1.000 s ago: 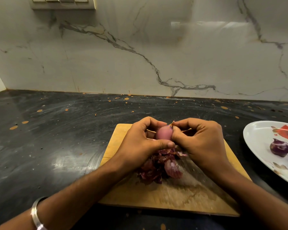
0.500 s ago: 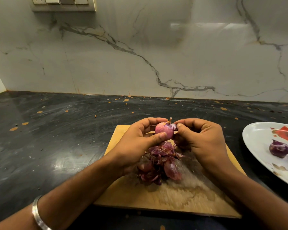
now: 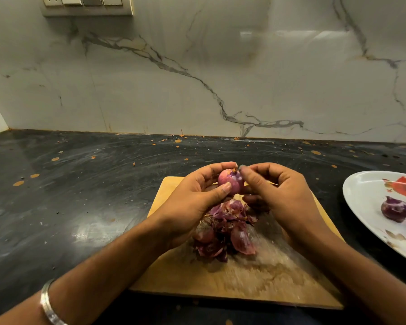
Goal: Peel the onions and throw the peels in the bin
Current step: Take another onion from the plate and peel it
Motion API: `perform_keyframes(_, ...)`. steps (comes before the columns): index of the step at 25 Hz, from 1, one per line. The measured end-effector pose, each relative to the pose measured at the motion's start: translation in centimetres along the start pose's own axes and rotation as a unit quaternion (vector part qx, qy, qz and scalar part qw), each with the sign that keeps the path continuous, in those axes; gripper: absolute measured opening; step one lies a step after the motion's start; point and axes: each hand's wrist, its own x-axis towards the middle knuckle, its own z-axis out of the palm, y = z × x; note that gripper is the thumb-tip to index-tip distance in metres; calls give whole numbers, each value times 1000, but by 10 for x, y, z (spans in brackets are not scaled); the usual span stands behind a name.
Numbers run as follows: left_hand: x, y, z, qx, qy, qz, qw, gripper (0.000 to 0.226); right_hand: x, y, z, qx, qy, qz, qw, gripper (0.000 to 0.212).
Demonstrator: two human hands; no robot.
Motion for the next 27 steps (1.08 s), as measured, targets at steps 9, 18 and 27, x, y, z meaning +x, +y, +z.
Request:
perform_keyframes(9, -3, 2, 3, 36, 39, 0, 999, 48, -1, 4, 4, -53, 26, -69, 996, 10)
perform_keyframes(18, -3, 8, 1, -79, -2, -22, 997, 42, -3, 6, 0, -31, 59, -68, 995, 8)
perform_keyframes(27, -4, 7, 2, -36, 30, -30, 998, 40, -1, 5, 2, -78, -11, -103, 992, 12)
